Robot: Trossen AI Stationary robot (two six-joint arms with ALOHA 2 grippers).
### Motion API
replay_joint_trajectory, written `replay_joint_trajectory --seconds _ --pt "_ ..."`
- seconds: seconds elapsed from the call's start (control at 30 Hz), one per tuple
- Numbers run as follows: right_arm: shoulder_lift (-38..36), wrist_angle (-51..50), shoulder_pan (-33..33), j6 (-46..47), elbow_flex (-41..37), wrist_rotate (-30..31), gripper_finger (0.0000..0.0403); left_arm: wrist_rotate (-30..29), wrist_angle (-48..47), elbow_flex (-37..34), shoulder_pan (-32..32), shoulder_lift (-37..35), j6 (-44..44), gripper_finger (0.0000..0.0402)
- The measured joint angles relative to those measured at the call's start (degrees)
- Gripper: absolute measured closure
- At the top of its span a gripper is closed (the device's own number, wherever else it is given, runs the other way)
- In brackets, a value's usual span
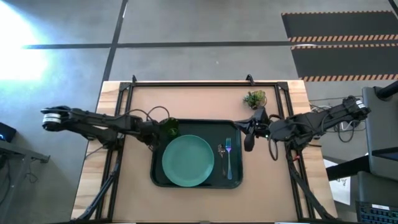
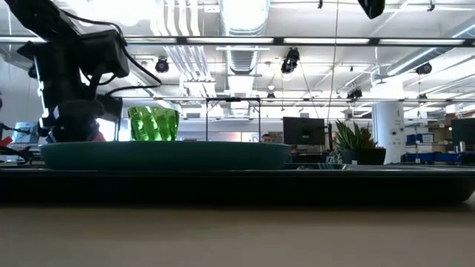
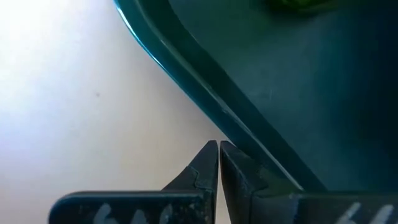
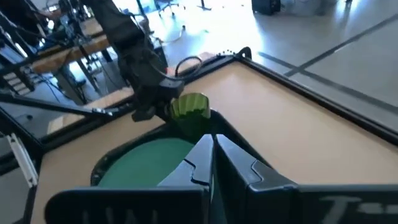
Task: Pick and place plate/cup/fork/spoon on tray
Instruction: Move the black tray to the center of the table
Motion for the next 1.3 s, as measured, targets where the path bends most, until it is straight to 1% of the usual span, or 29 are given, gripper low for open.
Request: replay_joint_trajectory --seconds 0.1,0.17,0.23,0.3,0.33,0.4,0.47,0.53,0.73,0.8,0.9,1.03,1.17,1.3 --pt "0.0 -4.8 0.0 4.5 -0.1 -0.5 0.0394 1.5 0.0 0.1 0.0 0.7 0.0 0.0401" --pt "-0.1 -13.8 0.0 11.5 -0.1 -1.3 0.0394 1.7 -0.1 0.3 0.0 1.0 0.0 0.0401" --pt "0.6 -25.2 0.0 22.2 -0.4 -3.1 0.0394 1.8 -0.1 0.4 0.0 1.0 0.0 0.0401" --pt "1.9 -35.2 0.1 32.5 -1.5 -7.0 0.0394 1.9 0.0 0.4 0.0 0.7 0.0 0.0401" --pt "2.9 -38.4 0.4 37.0 -2.4 -9.4 0.0394 1.9 0.0 0.4 0.0 0.6 0.0 0.0401" --pt "4.8 -40.6 1.1 42.8 -4.6 -14.9 0.0394 1.9 0.1 0.4 0.0 0.2 0.0 0.0401" --pt "6.7 -39.1 2.0 46.2 -7.2 -19.4 0.0394 1.9 0.3 0.4 0.0 0.1 0.0 0.0401" --pt "9.1 -34.7 3.1 48.8 -10.1 -22.4 0.0394 1.9 0.3 0.5 0.0 0.0 0.0 0.0401" --pt "16.9 -17.0 5.0 51.1 -16.5 -24.4 0.0394 1.9 0.9 0.5 0.0 -0.1 0.0 0.0401" --pt "19.8 -14.2 5.0 51.0 -17.1 -24.4 0.0394 1.8 0.9 0.6 0.0 -0.1 0.0 0.0401" --pt "22.9 -13.1 5.0 50.9 -16.7 -25.0 0.0394 1.8 1.4 0.6 0.0 -0.1 0.0 0.0401" --pt "24.3 -13.1 5.0 49.3 -15.5 -25.6 0.0394 1.8 1.3 0.7 0.0 -0.1 0.0 0.0401" --pt "23.5 -13.6 4.4 47.6 -15.4 -24.8 0.0394 1.9 1.1 1.1 0.0 -0.1 0.0 0.0401" --pt "21.6 -14.8 2.3 44.8 -15.4 -23.1 0.0394 1.9 0.8 1.7 0.0 -0.1 0.0 0.0401"
